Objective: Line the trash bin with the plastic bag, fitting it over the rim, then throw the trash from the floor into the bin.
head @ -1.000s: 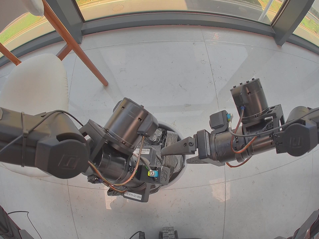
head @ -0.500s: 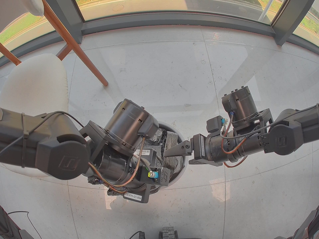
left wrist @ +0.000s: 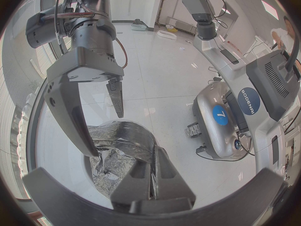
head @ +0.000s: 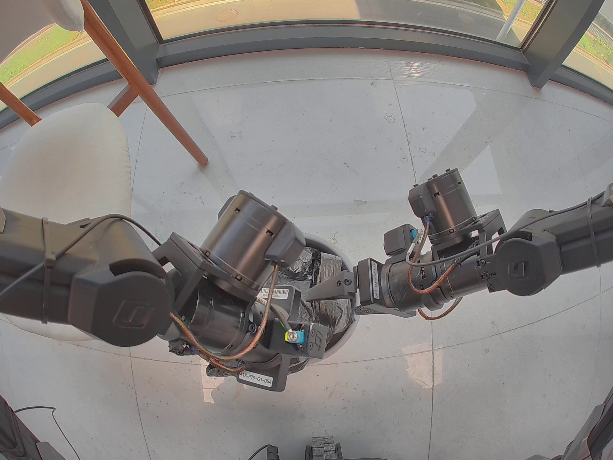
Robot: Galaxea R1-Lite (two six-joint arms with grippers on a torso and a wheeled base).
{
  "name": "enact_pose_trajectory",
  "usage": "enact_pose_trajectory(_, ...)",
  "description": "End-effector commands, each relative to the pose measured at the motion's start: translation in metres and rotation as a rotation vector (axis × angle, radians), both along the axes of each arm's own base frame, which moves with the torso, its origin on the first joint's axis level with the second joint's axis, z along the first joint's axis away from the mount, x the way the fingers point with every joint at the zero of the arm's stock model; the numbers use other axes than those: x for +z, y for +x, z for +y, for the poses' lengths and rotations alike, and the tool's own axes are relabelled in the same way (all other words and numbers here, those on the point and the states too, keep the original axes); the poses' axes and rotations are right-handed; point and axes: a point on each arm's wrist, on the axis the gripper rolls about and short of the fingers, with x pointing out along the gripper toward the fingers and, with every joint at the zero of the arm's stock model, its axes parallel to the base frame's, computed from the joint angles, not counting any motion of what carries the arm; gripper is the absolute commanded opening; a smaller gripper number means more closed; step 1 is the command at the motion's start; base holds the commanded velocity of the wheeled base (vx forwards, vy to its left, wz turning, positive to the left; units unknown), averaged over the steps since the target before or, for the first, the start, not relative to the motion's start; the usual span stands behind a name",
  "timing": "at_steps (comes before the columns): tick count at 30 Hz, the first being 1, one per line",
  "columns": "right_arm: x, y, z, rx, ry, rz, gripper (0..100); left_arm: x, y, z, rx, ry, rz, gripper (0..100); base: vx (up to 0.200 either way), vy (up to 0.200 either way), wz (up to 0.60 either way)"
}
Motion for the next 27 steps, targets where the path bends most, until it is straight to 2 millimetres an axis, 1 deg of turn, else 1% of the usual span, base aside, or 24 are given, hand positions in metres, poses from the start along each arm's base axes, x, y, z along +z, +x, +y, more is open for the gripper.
enact_pose_trajectory(1,-0.003,0.001,0.001,0.002,-0.007,0.010,100,0.000,0.000,0.000,-0.001,0.001,0.001,0,0.000,0.000,0.00)
enact_pose_trajectory(7,-0.001,-0.005,-0.004,0.004,-0.055,0.070,100,0.000,0.000,0.000,0.001,0.003,0.001,0,0.000,0.000,0.00)
enact_pose_trajectory(16,0.004,-0.005,-0.012,0.007,-0.064,0.048,100,-0.001,0.000,0.000,0.005,0.003,0.003,0,0.000,0.000,0.00)
enact_pose_trajectory(17,0.006,-0.005,-0.015,-0.002,-0.064,0.048,100,-0.001,0.000,0.001,0.009,0.006,0.000,0,0.000,0.000,0.00)
enact_pose_trajectory(22,0.015,-0.015,-0.024,0.015,-0.123,0.100,100,-0.002,0.000,0.002,0.012,0.006,0.002,0,0.000,0.000,0.00)
enact_pose_trajectory(27,0.013,-0.021,-0.034,0.028,-0.177,0.141,100,0.000,0.001,0.002,0.016,0.001,-0.001,0,0.000,0.000,0.00)
